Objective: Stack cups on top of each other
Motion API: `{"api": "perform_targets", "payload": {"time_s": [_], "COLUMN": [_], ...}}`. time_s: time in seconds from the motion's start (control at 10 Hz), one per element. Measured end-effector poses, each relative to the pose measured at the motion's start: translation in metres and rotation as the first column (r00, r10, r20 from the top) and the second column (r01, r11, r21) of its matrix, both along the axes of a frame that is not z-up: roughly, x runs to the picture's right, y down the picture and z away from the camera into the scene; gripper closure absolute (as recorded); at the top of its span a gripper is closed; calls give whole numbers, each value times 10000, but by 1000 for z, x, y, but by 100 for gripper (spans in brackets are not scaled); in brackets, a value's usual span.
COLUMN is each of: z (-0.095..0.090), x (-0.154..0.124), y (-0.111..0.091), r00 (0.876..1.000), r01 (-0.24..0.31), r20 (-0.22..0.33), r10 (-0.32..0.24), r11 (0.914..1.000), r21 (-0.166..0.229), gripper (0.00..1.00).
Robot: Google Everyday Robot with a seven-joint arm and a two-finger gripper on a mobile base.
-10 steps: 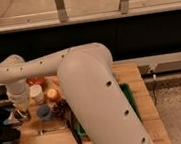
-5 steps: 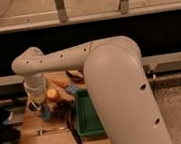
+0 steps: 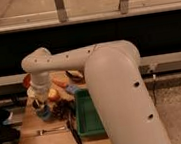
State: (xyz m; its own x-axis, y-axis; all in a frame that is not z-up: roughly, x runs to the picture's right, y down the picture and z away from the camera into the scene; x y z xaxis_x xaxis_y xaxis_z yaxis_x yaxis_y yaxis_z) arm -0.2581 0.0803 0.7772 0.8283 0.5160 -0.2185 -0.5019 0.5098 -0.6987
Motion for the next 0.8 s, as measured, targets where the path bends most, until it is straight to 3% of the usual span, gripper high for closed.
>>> {"api": "perform_targets", "payload": {"time_s": [0.2, 0.5, 0.6, 0.8], "z": [9, 15, 14, 15], "x": [-13, -7, -6, -1], "y": [5, 13, 17, 21], "r00": [9999, 9999, 9999, 9998], "r01": [65, 108, 107, 62], "r20": [104, -45, -97, -210], "r10": [-63, -110, -112, -75], "r11": [9997, 9989, 9986, 9982], "r21": [-230, -446, -510, -598], "gripper": [74, 45, 38, 37]}}
